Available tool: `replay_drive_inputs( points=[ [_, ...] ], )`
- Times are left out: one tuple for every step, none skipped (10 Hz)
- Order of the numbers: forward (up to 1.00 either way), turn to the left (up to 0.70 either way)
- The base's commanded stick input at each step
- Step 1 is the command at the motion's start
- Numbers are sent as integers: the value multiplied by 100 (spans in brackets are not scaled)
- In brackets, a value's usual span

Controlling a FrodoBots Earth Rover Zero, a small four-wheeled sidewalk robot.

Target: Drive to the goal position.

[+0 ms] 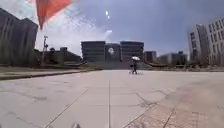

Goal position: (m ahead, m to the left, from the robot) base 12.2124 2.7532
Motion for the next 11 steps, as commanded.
replay_drive_inputs(
  points=[
    [45, 3],
    [45, 3],
    [45, 3],
    [45, 3],
    [45, 3],
    [45, 3],
    [45, 3],
    [45, 3],
    [45, 3],
    [45, 3],
    [45, 3]
  ],
)
